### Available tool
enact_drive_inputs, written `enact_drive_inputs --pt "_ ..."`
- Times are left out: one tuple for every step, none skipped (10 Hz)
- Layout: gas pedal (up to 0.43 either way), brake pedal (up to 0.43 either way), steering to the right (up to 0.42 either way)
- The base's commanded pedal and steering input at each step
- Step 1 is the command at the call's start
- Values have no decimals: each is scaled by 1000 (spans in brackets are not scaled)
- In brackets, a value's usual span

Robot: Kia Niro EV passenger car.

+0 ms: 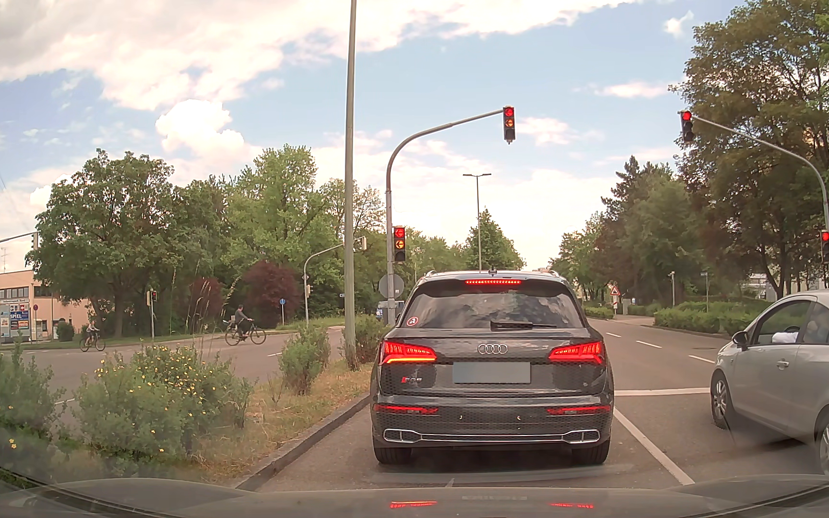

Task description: Follow the waypoints while adhering to traffic rules and regulations

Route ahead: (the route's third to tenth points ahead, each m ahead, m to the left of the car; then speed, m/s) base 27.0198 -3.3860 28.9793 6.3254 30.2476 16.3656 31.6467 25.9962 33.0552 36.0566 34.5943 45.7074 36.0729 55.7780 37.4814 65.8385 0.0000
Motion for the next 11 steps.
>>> enact_drive_inputs --pt "0 470 10" --pt "0 463 10" --pt "0 470 10" --pt "0 470 8" --pt "0 463 3" --pt "0 463 -2" --pt "0 463 -5" --pt "0 463 -6" --pt "0 457 -6" --pt "0 396 -6" --pt "0 360 -5"
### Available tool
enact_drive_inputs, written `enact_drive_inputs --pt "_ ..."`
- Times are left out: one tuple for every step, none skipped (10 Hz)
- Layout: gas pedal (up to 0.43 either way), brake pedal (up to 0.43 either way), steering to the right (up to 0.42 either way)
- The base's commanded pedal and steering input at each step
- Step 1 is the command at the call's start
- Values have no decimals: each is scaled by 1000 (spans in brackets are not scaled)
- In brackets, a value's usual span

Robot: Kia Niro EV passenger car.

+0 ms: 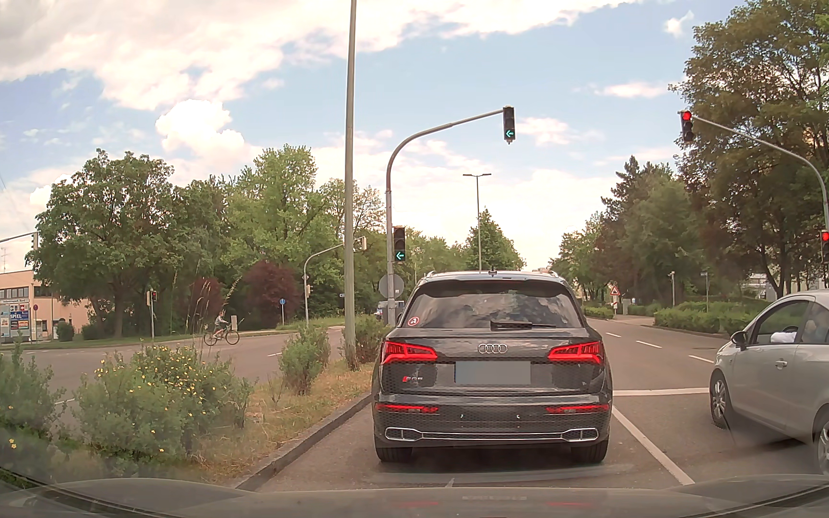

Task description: Follow the waypoints while adhering to traffic rules and regulations

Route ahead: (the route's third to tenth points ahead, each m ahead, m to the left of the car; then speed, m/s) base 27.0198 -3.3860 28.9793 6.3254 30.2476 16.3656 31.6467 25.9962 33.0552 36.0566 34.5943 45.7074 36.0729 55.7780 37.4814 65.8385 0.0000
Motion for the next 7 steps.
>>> enact_drive_inputs --pt "0 317 -5" --pt "0 274 -4" --pt "0 232 -2" --pt "0 159 0" --pt "0 79 0" --pt "0 55 0" --pt "0 24 2"
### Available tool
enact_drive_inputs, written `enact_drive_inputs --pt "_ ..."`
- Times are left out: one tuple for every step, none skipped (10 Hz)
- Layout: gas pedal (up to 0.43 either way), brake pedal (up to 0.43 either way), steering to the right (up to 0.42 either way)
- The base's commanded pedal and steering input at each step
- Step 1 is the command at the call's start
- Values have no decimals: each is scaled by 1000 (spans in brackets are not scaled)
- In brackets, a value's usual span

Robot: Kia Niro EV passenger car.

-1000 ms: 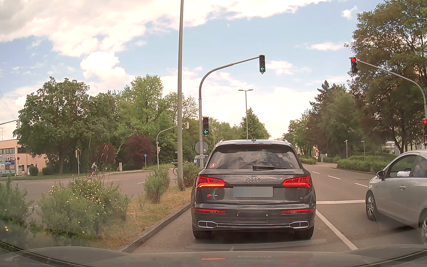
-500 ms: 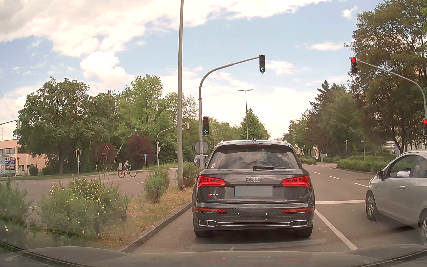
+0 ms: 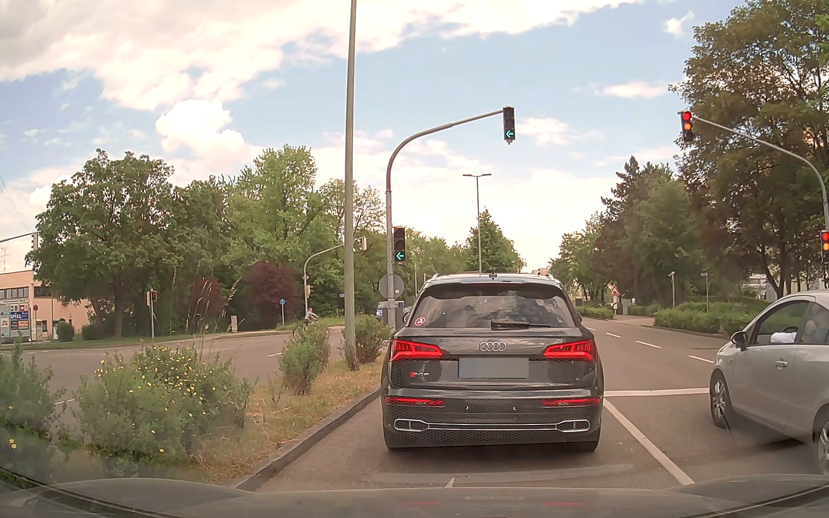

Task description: Follow the waypoints while adhering to traffic rules and regulations

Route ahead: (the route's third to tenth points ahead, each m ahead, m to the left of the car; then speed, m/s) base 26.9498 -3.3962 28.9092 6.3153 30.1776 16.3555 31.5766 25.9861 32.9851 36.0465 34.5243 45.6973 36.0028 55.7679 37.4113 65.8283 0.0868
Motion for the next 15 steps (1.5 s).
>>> enact_drive_inputs --pt "0 18 3" --pt "0 24 3" --pt "0 24 3" --pt "0 18 4" --pt "0 24 4" --pt "130 24 5" --pt "150 18 6" --pt "150 18 6" --pt "150 24 6" --pt "150 24 7" --pt "150 18 9" --pt "157 18 10" --pt "189 24 12" --pt "197 18 14" --pt "228 18 16"
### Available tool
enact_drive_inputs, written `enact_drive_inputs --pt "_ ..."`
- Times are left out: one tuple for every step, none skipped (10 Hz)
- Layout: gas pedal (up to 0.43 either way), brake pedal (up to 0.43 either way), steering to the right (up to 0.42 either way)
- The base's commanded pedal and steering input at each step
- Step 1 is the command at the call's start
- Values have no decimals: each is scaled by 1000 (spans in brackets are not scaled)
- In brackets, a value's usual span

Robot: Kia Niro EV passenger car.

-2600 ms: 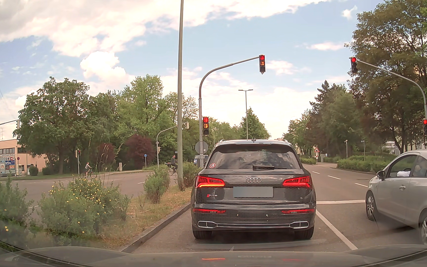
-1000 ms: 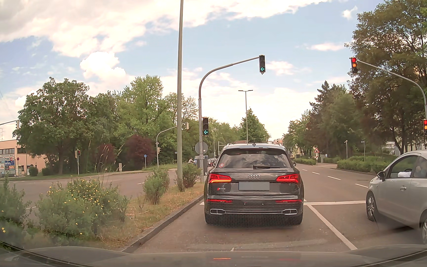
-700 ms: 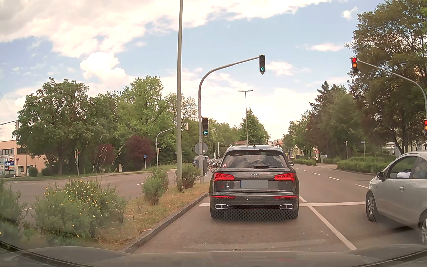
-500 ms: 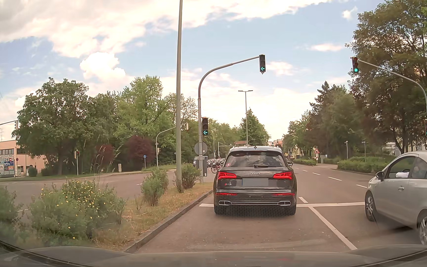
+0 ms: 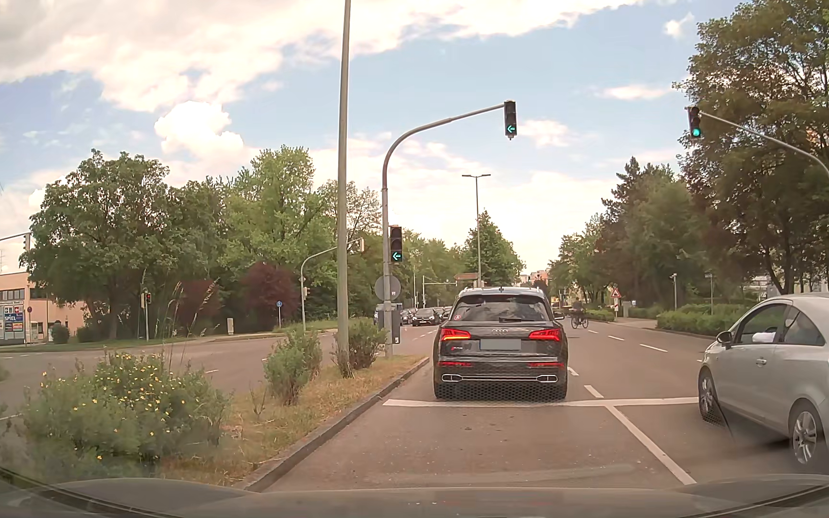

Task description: Follow the waypoints while adhering to traffic rules and regulations

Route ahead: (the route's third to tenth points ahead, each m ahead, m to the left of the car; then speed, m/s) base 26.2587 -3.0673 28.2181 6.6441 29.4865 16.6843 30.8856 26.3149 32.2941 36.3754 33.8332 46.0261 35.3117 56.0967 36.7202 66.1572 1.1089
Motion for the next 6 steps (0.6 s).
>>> enact_drive_inputs --pt "240 18 21" --pt "240 18 25" --pt "240 18 31" --pt "240 24 36" --pt "240 24 42" --pt "248 18 48"
